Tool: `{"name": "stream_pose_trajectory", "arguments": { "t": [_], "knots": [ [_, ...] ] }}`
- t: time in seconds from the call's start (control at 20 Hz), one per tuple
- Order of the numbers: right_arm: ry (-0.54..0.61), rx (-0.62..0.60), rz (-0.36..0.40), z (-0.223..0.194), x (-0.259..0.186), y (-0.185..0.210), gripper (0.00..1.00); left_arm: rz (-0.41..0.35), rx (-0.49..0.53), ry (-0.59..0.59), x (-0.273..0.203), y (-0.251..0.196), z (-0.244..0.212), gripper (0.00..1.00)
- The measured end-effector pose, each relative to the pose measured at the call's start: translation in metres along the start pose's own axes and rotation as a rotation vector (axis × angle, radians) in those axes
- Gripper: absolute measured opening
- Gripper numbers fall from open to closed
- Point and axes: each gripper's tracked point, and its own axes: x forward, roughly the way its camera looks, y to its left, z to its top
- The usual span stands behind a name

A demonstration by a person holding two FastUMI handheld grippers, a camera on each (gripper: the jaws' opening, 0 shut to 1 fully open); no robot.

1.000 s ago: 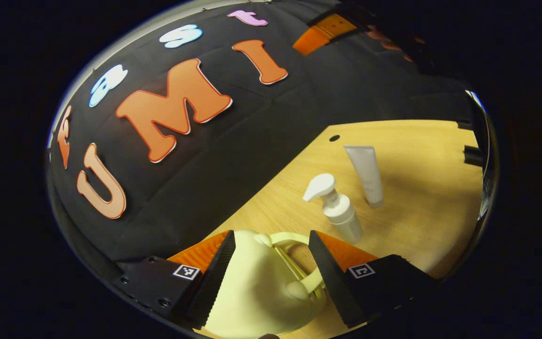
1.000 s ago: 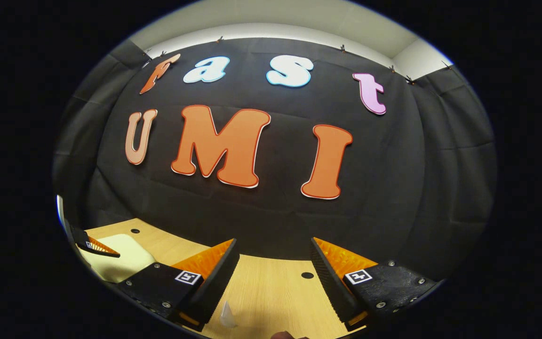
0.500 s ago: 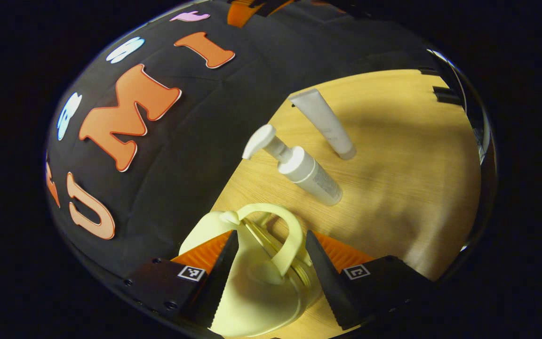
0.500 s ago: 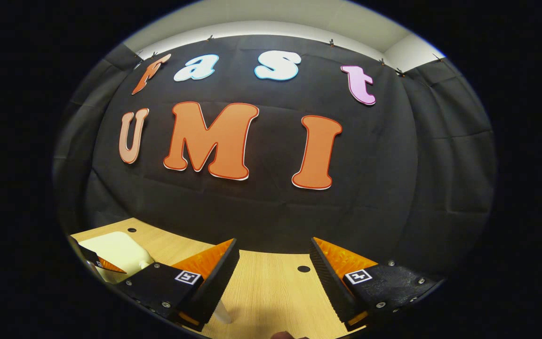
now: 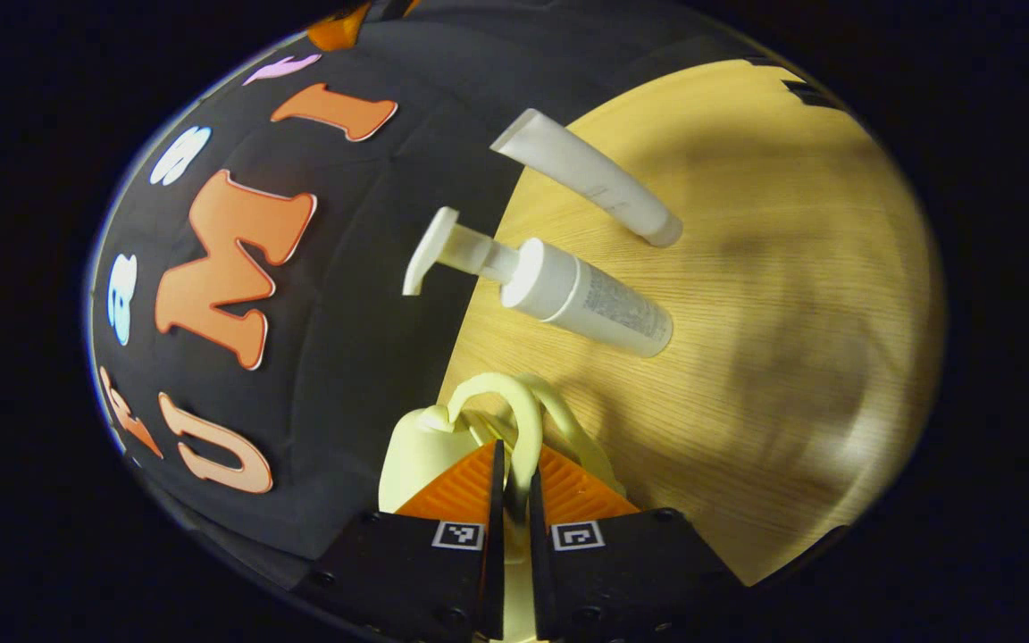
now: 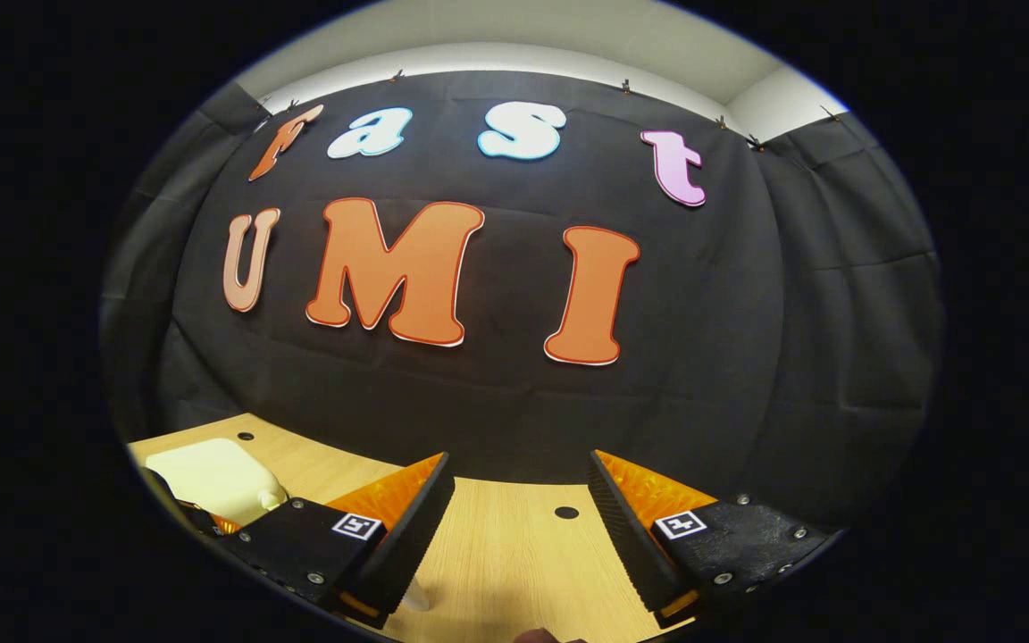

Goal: First open the suitcase, pack the skin care products into it, and then close the suitcase.

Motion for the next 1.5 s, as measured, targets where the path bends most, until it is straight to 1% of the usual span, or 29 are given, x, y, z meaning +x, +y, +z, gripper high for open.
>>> {"name": "stream_pose_trajectory", "arguments": {
  "t": [0.05,0.15,0.2,0.25,0.3,0.35,0.4,0.5,0.55,0.6,0.65,0.75,0.9,1.05,1.1,1.2,1.4,1.5],
  "knots": [
    [0.002,0.001,0.0,0.0,0.0,0.001,0.95,-0.001,-0.042,-0.001,0.001,0.005,0.002,0.13],
    [0.01,-0.001,0.005,-0.002,-0.003,0.007,0.95,0.057,-0.11,-0.036,0.001,0.018,0.009,0.11],
    [0.012,-0.004,0.012,-0.001,-0.002,0.013,0.95,0.076,-0.14,-0.046,-0.001,0.016,0.009,0.1],
    [0.014,-0.008,0.024,-0.001,-0.002,0.022,0.95,0.103,-0.196,-0.055,-0.004,0.017,0.011,0.16],
    [0.017,-0.009,0.036,-0.002,-0.002,0.03,0.95,0.121,-0.265,-0.062,-0.003,0.019,0.014,0.08],
    [0.016,-0.01,0.047,0.0,-0.002,0.036,0.95,0.142,-0.332,-0.066,-0.002,0.022,0.014,0.08],
    [0.016,-0.016,0.058,0.003,-0.001,0.046,0.96,0.183,-0.423,-0.07,-0.003,0.024,0.016,0.08],
    [0.013,-0.025,0.073,0.008,0.001,0.059,0.95,0.219,-0.556,-0.072,-0.002,0.025,0.017,0.07],
    [0.009,-0.034,0.081,0.012,0.002,0.068,0.95,0.24,-0.648,-0.07,0.0,0.025,0.014,0.08],
    [0.006,-0.042,0.089,0.014,0.002,0.076,0.95,0.261,-0.697,-0.063,0.0,0.024,0.012,0.08],
    [0.003,-0.056,0.092,0.017,0.004,0.084,0.95,0.292,-0.719,-0.069,0.003,0.024,0.015,0.08],
    [-0.011,-0.073,0.105,0.024,0.004,0.097,0.95,0.326,-0.739,-0.07,0.0,0.024,0.016,0.1],
    [-0.01,-0.079,0.126,0.028,0.003,0.119,0.96,0.395,-0.806,-0.052,-0.001,0.027,0.004,0.11],
    [-0.002,-0.087,0.129,0.029,0.007,0.135,0.96,0.451,-0.882,-0.021,-0.001,0.03,-0.004,0.13],
    [0.0,-0.086,0.124,0.029,0.008,0.139,0.96,0.464,-0.928,-0.01,-0.001,0.027,-0.007,0.13],
    [0.008,-0.08,0.123,0.03,0.01,0.15,0.95,0.473,-1.005,-0.007,0.001,0.027,-0.004,0.13],
    [0.028,-0.094,0.125,0.028,0.016,0.173,0.96,0.474,-1.101,0.025,0.002,0.023,-0.007,0.13],
    [0.039,-0.116,0.121,0.028,0.015,0.186,0.96,0.471,-1.194,0.041,0.003,0.021,-0.008,0.13]
  ]
}}
